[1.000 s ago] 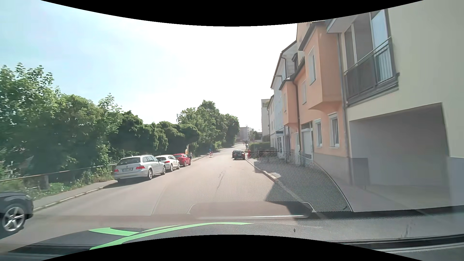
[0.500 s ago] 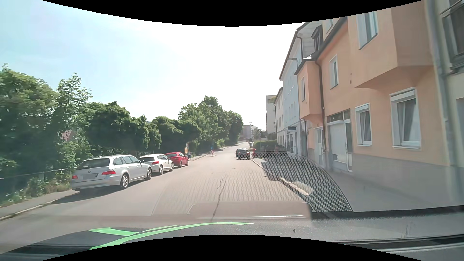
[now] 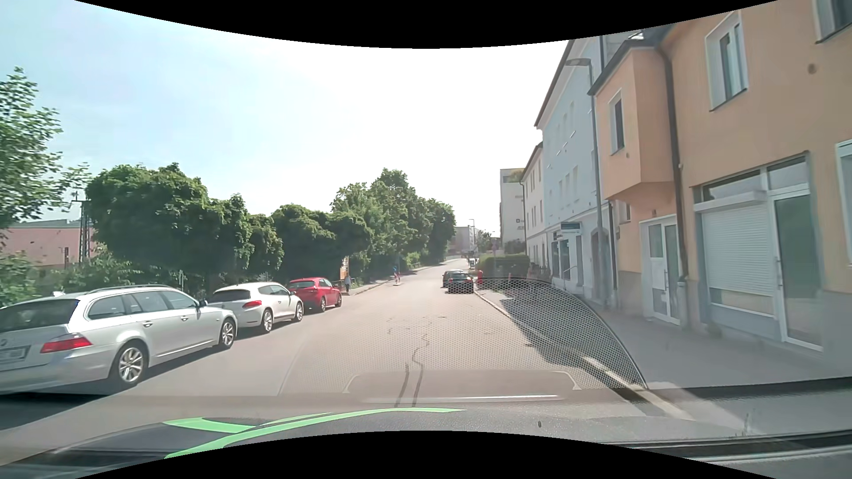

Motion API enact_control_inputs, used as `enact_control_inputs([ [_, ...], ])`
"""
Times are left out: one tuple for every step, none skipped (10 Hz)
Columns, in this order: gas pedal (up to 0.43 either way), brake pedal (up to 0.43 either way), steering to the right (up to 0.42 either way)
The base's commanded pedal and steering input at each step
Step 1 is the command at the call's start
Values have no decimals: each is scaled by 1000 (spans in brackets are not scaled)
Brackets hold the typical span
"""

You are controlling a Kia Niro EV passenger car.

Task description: Follow the waypoints while adhering to traffic rules and regulations

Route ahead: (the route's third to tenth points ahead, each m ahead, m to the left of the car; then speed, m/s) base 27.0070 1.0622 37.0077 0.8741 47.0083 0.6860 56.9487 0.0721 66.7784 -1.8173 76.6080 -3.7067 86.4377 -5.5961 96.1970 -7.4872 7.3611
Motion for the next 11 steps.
enact_control_inputs([
  [39,0,-30],
  [39,0,-30],
  [39,0,-30],
  [39,0,-30],
  [39,0,-29],
  [39,0,-28],
  [39,0,-26],
  [39,0,-24],
  [39,0,-20],
  [39,0,-16],
  [39,0,-12],
])
